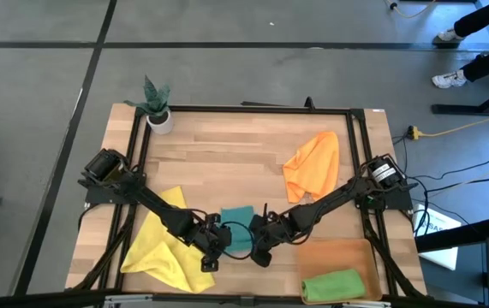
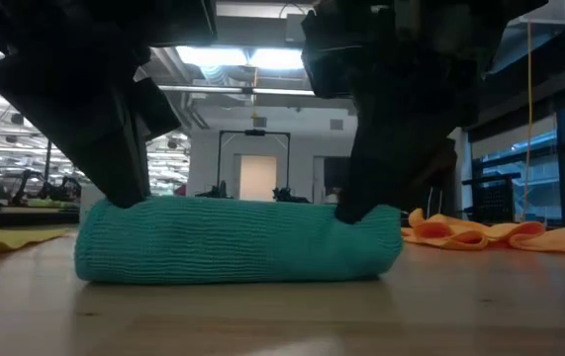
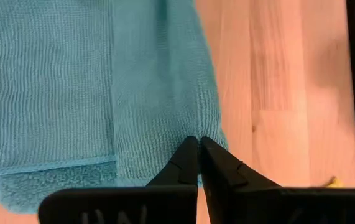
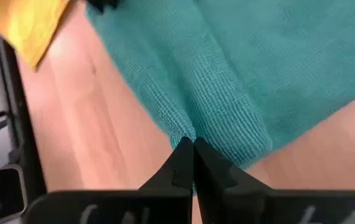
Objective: Roll microfiber towels into tight, uniform cylinder then place into a basket
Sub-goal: Roll the blue microfiber towel
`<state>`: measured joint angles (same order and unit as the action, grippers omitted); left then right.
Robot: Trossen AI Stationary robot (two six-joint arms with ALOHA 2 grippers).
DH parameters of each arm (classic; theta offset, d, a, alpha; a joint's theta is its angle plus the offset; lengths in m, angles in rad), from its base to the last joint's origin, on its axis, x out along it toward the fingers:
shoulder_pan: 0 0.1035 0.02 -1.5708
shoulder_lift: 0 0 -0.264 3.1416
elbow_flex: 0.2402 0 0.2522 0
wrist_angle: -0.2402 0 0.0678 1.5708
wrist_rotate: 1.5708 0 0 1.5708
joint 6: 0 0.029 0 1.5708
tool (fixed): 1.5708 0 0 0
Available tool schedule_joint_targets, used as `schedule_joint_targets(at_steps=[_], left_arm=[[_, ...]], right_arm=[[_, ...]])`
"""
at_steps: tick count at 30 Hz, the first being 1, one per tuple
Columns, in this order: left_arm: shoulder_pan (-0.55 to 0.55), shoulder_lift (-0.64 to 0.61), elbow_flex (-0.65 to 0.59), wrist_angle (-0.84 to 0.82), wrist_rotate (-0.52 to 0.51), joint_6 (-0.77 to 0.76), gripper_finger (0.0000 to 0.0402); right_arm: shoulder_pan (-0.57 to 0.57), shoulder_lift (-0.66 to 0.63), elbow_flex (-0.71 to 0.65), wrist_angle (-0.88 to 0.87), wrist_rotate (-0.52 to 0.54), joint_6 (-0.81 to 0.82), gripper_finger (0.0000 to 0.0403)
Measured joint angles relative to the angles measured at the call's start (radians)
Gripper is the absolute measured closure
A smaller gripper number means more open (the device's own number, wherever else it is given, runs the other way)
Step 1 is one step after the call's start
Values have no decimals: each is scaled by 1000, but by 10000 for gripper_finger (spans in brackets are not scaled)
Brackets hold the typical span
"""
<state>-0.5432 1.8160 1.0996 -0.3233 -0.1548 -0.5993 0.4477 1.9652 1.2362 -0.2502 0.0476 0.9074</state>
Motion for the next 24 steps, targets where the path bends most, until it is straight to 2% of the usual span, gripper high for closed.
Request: schedule_joint_targets(at_steps=[5, 9, 13, 20, 24], left_arm=[[-6, 0, 0, 7, 73, -25, 401], [-23, -1, 0, 10, 89, -22, 401], [-30, -1, 0, 5, 110, 4, 401], [-29, -1, 0, -3, 59, 58, 401], [-29, -33, -1, -13, -19, 60, 401]], right_arm=[[9, 0, 0, 45, -93, -24, 398], [21, 0, 7, 83, -129, -50, 398], [21, 0, 33, 81, -121, -96, 398], [21, 0, 50, 49, -60, -125, 398], [21, 0, 50, 44, -43, -124, 398]])
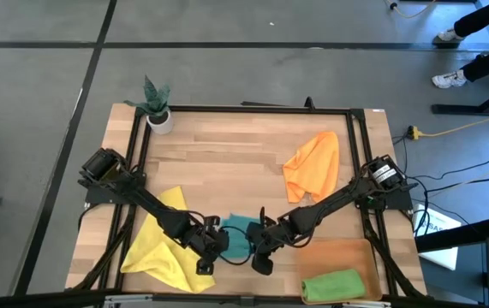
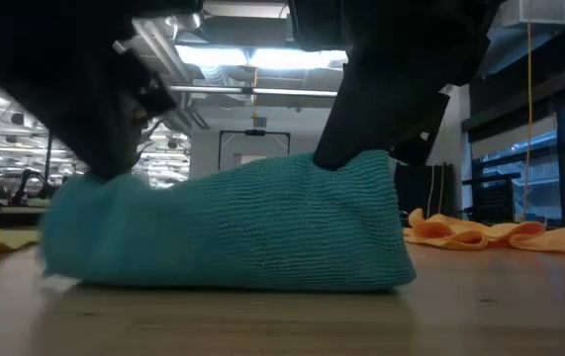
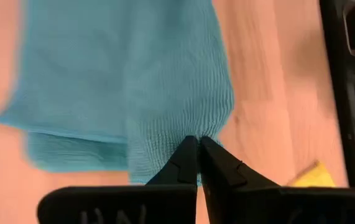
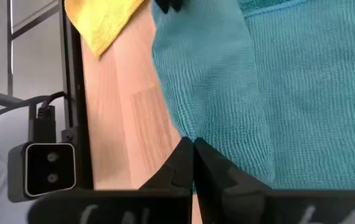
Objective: Roll microfiber towels into tight, uniform cylinder then place into a basket
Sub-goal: Roll the blue microfiber towel
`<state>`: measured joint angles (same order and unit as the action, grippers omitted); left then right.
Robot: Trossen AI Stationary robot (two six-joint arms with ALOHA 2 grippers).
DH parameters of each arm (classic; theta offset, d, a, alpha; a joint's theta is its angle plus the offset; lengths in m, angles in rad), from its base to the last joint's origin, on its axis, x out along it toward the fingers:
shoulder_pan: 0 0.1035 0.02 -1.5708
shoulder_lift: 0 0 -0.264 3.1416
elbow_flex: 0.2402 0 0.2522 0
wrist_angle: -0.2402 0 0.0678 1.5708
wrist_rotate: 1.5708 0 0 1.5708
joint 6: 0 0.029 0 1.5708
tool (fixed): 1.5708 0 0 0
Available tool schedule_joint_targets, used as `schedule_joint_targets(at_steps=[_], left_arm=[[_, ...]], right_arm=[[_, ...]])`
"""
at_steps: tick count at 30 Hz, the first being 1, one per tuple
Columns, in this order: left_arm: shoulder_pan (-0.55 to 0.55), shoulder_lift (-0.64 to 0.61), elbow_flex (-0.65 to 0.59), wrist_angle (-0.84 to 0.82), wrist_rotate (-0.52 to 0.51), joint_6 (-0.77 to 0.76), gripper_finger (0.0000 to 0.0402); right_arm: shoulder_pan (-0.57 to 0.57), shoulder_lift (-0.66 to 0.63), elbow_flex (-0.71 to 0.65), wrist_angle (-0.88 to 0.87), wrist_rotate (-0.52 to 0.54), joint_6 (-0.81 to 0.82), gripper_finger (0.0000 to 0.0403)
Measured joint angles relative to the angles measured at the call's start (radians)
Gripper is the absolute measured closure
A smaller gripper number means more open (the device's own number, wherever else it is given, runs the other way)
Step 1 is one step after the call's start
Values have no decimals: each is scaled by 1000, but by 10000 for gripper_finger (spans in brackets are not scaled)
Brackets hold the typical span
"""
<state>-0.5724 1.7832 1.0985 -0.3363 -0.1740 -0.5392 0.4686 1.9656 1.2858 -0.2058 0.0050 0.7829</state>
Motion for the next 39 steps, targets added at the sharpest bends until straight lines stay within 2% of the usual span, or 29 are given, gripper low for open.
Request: schedule_joint_targets(at_steps=[6, 12, 16, 23, 31, 39], left_arm=[[0, -47, 0, -47, -86, -2, 401], [17, -40, 0, -90, -10, -65, 401], [21, -40, 0, -97, 14, -79, 401], [57, -40, 0, -98, 0, -64, 401], [111, -9, 0, -100, 0, -36, 401], [129, 19, 1, -91, -126, 24, 401]], right_arm=[[-1, 0, 0, 0, 27, -1, 398], [-4, 0, 0, -10, 32, 47, 398], [-8, 0, 0, -28, 77, 65, 398], [-38, 0, 1, -128, 110, 130, 398], [-40, 0, 1, -142, 127, 128, 398], [-41, 0, 1, -247, 194, 163, 398]])
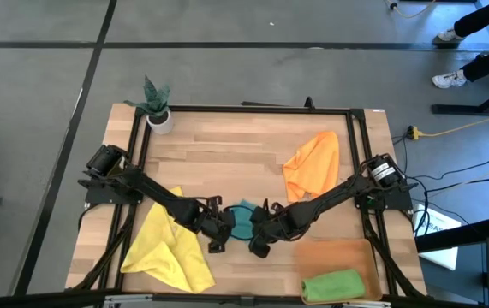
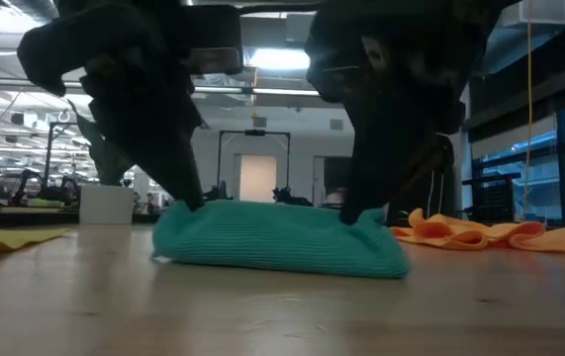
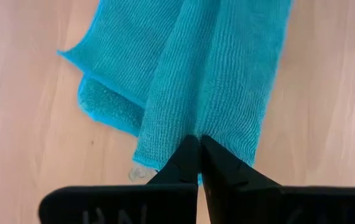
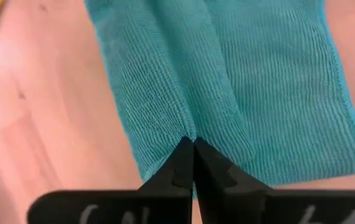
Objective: Roll microfiber towels into tight, uniform cylinder then place into a basket
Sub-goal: Roll the blue microfiber towel
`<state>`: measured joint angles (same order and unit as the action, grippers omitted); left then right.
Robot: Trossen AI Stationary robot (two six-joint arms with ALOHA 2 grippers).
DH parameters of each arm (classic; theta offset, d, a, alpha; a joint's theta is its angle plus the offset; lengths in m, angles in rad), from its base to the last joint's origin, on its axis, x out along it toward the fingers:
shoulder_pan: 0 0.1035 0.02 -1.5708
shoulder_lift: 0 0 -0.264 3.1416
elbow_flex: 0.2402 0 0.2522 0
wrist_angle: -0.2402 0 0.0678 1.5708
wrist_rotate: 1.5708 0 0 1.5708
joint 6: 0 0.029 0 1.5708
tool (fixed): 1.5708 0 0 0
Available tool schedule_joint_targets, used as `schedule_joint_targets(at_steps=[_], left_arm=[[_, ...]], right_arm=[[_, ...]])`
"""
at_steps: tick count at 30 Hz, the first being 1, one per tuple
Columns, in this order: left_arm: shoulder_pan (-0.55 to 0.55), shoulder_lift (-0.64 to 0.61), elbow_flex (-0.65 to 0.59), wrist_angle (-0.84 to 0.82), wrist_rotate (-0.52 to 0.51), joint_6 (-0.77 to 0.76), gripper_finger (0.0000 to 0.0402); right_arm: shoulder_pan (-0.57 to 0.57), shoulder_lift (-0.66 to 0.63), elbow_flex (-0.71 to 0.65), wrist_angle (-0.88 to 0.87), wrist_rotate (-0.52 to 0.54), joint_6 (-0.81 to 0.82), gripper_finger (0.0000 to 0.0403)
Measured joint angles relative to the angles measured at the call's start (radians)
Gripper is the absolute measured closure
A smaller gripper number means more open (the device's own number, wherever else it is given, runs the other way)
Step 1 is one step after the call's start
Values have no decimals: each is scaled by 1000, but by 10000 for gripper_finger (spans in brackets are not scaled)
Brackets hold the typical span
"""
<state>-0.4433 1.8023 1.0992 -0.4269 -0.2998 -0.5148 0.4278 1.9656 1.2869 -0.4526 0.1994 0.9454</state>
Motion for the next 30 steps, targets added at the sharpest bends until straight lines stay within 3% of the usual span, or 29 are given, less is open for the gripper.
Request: schedule_joint_targets(at_steps=[4, 18, 30], left_arm=[[4, 0, 1, 5, -13, 4, 401], [8, 50, 2, 24, -55, 37, 401], [9, 57, 0, 33, -46, 52, 401]], right_arm=[[0, 0, 1, -41, 54, 23, 398], [0, 26, 0, -59, 72, 14, 398], [6, 38, -1, -3, 57, -135, 373]])
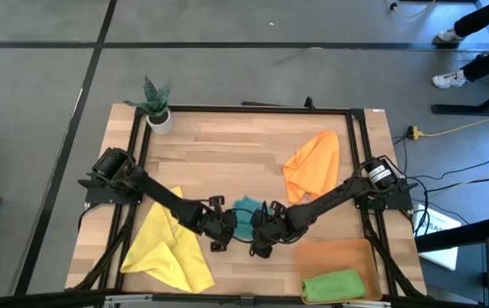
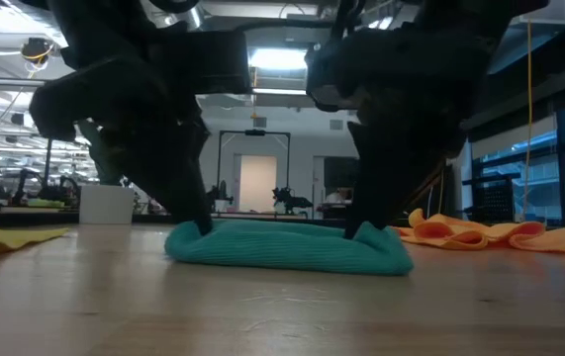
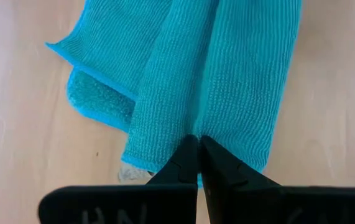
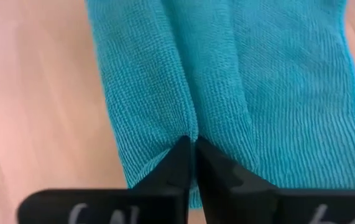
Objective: Roll microfiber towels into tight, uniform cylinder then place into a basket
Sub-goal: Roll the blue microfiber towel
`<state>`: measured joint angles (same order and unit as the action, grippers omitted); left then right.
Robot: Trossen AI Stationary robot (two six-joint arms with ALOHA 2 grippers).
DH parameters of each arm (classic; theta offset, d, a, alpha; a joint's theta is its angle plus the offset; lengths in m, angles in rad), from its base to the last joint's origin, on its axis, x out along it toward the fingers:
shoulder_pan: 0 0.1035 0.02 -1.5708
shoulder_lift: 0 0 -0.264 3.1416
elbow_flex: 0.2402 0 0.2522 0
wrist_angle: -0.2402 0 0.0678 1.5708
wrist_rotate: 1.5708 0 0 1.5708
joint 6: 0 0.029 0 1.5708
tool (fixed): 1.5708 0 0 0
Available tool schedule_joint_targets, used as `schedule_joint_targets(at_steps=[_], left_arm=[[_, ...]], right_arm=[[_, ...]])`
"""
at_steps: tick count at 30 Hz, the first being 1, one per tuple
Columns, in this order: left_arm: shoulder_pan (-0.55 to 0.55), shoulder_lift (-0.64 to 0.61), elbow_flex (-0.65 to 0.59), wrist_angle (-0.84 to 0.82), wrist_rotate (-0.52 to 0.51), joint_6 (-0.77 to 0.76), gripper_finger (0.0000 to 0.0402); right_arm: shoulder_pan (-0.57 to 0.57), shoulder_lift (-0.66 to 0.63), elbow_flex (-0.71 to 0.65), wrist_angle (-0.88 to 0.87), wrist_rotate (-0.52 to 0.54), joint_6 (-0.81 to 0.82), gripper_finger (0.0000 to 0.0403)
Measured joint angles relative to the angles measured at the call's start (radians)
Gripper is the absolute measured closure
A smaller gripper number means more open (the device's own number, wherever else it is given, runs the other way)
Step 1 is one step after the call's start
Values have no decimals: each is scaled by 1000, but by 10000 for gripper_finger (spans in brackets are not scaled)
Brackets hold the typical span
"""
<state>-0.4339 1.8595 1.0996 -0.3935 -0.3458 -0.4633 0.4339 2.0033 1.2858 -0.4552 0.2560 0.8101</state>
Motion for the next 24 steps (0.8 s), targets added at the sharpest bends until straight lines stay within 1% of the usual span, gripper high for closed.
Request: schedule_joint_targets(at_steps=[7, 15, 19, 24], left_arm=[[0, 0, 0, 4, 0, -19, 396], [1, 0, 0, 5, 0, -31, 344], [1, -8, -1, 3, 16, -31, 333], [1, -9, -1, 4, 67, -31, 336]], right_arm=[[1, 0, 0, 24, -48, 0, 322], [-3, 0, 0, 40, -47, -2, 248], [-12, -17, 0, 35, -73, -4, 231], [-3, -63, 0, 26, -68, -8, 229]])
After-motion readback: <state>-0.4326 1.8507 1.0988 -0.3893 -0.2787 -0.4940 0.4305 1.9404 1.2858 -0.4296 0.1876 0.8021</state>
